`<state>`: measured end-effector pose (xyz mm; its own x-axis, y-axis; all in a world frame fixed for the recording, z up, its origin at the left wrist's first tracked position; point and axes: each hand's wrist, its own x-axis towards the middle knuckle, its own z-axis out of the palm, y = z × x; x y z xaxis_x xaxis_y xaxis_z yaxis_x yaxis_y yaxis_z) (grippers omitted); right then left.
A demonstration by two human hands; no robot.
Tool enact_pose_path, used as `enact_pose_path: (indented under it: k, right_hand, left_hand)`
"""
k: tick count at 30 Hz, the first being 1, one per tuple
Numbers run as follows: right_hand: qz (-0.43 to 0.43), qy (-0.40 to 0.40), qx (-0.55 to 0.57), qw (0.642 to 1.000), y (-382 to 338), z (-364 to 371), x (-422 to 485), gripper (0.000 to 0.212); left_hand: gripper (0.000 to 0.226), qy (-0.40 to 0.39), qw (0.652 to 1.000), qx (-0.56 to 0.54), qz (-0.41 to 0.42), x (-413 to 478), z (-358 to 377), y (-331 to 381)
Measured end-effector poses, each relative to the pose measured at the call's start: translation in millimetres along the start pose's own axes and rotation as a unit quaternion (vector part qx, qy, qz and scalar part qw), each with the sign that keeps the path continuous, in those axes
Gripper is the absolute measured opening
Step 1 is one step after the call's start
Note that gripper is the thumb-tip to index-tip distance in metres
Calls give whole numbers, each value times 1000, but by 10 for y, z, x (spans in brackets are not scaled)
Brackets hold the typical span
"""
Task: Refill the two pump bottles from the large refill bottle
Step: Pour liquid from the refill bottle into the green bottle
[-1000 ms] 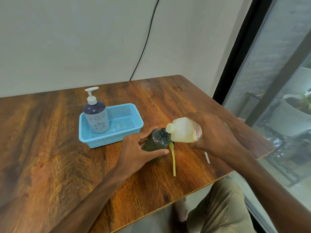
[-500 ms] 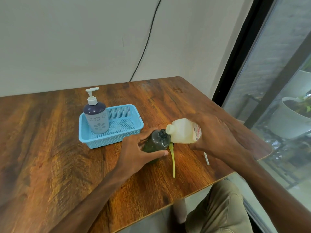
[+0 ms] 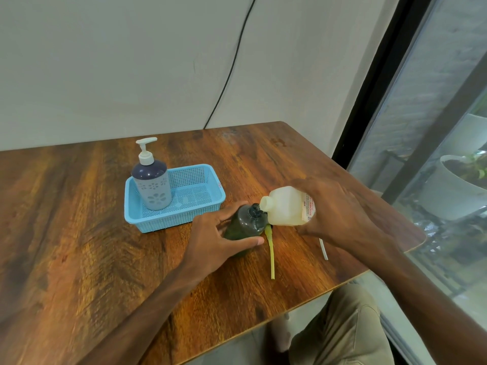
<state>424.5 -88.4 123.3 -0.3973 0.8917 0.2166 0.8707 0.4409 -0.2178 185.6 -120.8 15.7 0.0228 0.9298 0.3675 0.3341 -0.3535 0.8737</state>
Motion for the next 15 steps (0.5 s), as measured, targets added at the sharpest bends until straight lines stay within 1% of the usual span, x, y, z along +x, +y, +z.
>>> enact_pose_path:
  k: [9,15]
  right_hand:
    - [-3,-1,-9,1000,-7,-1,12,81]
    - [-19,5,-12,1000,-16,-18,9,80]
  left_hand:
    - [76,3,1000,-1,4,0,-4,-4]
    - [81,5,1000,-6,5,-13,2,-18]
